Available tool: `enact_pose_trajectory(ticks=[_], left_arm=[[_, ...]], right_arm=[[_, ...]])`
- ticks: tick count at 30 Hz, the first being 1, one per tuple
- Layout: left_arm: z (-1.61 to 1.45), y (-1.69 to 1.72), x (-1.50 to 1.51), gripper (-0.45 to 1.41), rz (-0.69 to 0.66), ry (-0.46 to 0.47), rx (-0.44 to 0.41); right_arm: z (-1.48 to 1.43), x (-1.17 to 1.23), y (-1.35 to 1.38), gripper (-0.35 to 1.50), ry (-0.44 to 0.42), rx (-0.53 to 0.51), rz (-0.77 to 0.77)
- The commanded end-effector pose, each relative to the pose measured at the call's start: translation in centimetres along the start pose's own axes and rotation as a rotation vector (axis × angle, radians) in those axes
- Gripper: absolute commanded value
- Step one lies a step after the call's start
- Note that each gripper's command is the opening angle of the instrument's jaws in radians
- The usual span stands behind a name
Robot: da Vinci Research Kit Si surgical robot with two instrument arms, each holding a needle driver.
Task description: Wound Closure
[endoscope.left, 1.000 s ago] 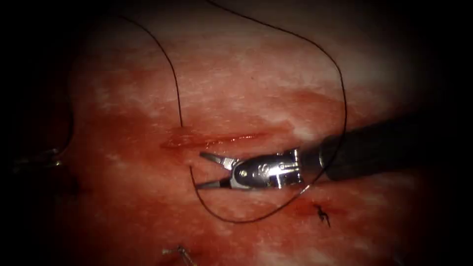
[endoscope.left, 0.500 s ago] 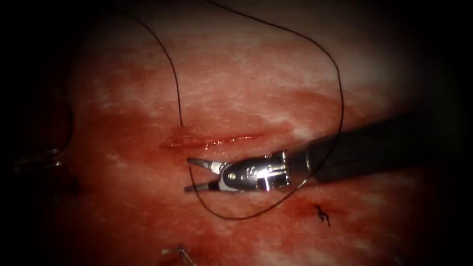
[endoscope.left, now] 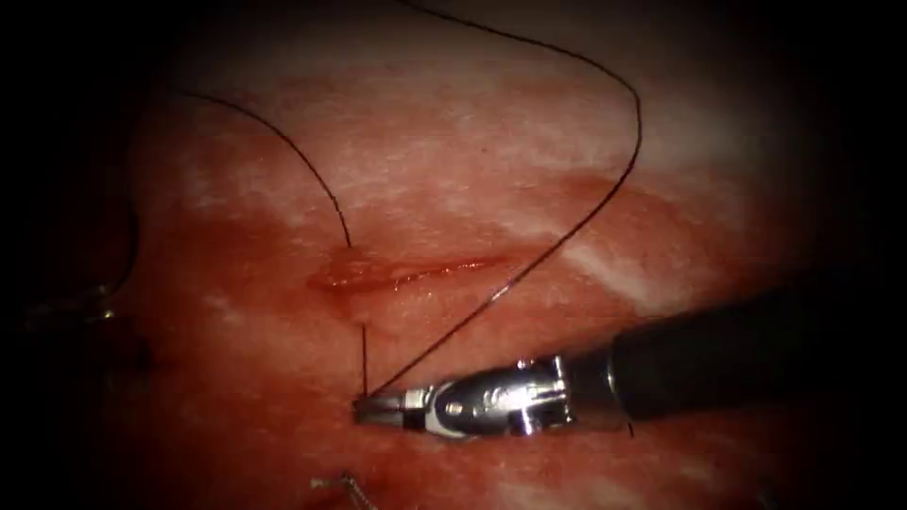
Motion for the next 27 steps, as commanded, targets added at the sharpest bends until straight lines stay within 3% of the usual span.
enact_pose_trajectory(ticks=[1,8,13,14,15,19,24,27], left_arm=[[0.03,0.07,-0.06,-0.45,-0.003,-0.002,-0.002],[0.04,0.07,-0.06,-0.45,-0.004,-0.002,-0.001],[0.05,0.07,-0.06,-0.45,-0.004,-0.002,-0.001],[0.05,0.08,-0.05,-0.45,-0.004,-0.002,-0.001],[0.05,0.08,-0.05,-0.45,-0.004,-0.002,-0.001],[0.05,0.08,-0.05,-0.45,-0.004,-0.002,0.000],[0.05,0.08,-0.06,-0.45,-0.009,-0.002,-0.001],[0.05,0.08,-0.06,-0.45,-0.009,-0.002,-0.001]], right_arm=[[0.03,0.14,-0.24,-0.35,0.010,0.022,-0.005],[-0.14,0.60,-0.69,-0.35,0.037,0.082,-0.021],[-0.15,0.61,-0.60,-0.35,0.036,0.082,-0.013],[-0.15,0.59,-0.55,-0.03,0.031,0.064,-0.009],[-0.16,0.57,-0.48,0.41,0.028,0.041,-0.004],[-0.20,0.27,-0.04,1.09,0.009,-0.066,0.013],[-0.16,-0.32,0.52,1.13,-0.020,-0.128,0.029],[-0.11,-0.50,0.65,1.13,-0.029,-0.145,0.028]])
